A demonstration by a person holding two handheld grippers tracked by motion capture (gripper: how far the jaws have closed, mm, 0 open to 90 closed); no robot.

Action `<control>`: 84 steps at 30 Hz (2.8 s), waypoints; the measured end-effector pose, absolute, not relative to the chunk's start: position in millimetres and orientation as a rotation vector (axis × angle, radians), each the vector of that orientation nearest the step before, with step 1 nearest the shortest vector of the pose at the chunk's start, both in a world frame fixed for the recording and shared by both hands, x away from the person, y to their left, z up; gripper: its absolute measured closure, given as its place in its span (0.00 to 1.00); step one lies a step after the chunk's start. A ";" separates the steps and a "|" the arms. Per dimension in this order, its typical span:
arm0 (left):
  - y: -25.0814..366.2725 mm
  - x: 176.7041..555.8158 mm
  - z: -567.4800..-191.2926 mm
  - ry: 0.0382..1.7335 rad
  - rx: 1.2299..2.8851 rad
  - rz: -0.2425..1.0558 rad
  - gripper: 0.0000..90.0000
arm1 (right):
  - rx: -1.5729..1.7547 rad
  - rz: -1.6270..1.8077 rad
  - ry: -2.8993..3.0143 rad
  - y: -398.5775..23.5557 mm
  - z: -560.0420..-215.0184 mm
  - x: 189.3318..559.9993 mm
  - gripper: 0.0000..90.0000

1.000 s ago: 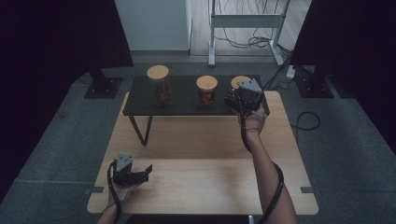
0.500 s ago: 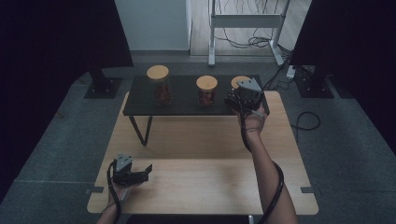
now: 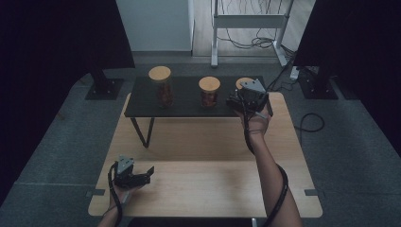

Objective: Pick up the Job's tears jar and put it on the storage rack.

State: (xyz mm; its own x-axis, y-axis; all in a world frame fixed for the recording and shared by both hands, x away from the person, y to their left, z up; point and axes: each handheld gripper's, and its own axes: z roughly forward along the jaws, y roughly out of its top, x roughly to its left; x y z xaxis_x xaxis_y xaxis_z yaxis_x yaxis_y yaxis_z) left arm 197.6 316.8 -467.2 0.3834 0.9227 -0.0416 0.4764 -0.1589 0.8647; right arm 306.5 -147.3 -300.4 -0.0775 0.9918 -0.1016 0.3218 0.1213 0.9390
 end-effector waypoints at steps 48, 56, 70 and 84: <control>313.9 189.2 -465.6 1.211 1.791 0.658 0.02 | 1.321 1.104 1.433 -155.5 -343.7 238.6 0.04; 309.9 189.9 -466.9 1.202 1.806 0.652 0.02 | 1.332 1.138 1.411 -163.4 -355.0 223.4 0.04; 307.8 190.6 -468.1 1.202 1.818 0.649 0.02 | 1.342 1.149 1.416 -175.5 -381.3 195.0 0.05; 305.9 191.1 -469.4 1.205 1.827 0.651 0.02 | 1.347 1.170 1.441 -178.6 -396.7 179.7 0.05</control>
